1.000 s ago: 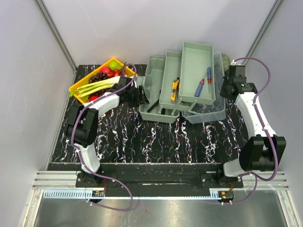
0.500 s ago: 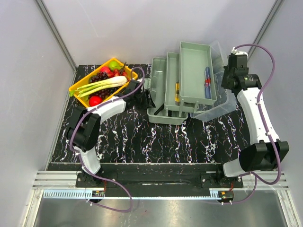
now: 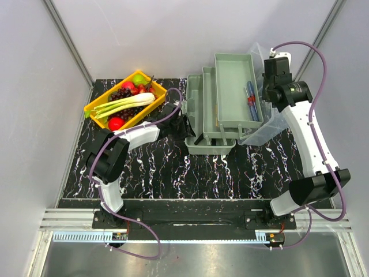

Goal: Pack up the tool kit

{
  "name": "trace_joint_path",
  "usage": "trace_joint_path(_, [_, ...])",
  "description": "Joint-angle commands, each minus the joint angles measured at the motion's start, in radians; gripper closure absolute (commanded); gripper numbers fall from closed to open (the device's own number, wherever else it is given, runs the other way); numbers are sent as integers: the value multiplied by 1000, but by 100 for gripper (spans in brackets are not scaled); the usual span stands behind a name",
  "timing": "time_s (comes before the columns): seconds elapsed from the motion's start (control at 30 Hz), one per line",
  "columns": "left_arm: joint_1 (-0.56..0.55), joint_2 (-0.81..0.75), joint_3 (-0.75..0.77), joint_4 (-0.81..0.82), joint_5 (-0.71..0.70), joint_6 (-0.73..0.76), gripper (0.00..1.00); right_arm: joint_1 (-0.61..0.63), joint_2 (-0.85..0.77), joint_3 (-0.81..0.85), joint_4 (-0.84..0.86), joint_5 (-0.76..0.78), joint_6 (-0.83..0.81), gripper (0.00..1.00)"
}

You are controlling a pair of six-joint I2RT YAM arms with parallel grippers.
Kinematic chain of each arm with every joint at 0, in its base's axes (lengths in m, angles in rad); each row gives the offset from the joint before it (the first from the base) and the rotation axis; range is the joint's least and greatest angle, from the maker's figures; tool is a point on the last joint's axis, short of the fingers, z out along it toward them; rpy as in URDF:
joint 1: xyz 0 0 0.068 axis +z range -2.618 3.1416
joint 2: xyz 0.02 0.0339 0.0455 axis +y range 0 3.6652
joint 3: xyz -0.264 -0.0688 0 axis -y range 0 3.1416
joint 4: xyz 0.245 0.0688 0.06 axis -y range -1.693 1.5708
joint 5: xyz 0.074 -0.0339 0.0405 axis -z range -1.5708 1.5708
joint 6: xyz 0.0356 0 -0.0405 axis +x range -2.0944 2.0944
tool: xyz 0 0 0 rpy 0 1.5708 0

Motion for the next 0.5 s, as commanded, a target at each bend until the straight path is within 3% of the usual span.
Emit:
trace_joint_path(0.0, [-33, 18, 25, 93, 66, -44, 50, 81, -8, 127, 59, 93, 80, 100])
trace_joint_path(0.47, [-36, 14, 71, 35, 59, -34, 45, 282, 107, 238, 1, 252, 166, 100])
